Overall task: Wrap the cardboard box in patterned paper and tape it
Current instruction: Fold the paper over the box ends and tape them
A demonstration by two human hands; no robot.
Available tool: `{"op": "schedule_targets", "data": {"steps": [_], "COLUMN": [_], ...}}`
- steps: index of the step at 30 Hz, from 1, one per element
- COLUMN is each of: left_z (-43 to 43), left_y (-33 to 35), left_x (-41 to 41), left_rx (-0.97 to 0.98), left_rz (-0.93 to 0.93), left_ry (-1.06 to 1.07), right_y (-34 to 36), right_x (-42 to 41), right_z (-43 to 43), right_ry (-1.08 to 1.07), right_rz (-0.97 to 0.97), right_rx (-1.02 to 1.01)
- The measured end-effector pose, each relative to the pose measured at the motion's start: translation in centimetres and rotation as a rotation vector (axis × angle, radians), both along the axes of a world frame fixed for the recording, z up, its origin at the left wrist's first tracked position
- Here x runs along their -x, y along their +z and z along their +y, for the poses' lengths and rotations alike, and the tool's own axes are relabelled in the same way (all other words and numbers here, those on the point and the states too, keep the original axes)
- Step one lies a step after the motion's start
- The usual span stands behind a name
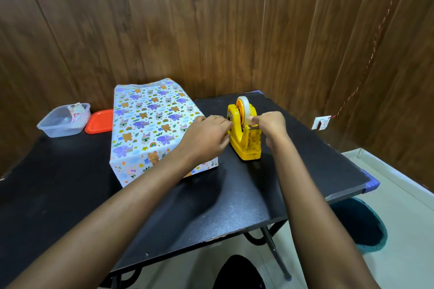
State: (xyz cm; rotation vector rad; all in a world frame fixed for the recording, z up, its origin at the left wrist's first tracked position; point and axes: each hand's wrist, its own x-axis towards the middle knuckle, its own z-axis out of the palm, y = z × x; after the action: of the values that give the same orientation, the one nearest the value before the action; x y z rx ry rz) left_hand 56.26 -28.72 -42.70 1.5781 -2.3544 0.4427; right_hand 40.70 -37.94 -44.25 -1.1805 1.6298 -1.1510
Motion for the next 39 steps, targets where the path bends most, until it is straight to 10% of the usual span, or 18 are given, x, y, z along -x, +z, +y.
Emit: {"op": "schedule_targets", "data": {"steps": [39], "left_z": [4.0], "left_y": [0.1], "left_x": [-3.6], "left_rx": [-0.038], "left_rz": [0.057], "left_ry": [0.069], "right_y": [-4.6], "right_x": [-2.0], "right_z": [5.8], "right_ry": [-0.105], "right_rz": [-0.668], "right_rx": [0.077]}}
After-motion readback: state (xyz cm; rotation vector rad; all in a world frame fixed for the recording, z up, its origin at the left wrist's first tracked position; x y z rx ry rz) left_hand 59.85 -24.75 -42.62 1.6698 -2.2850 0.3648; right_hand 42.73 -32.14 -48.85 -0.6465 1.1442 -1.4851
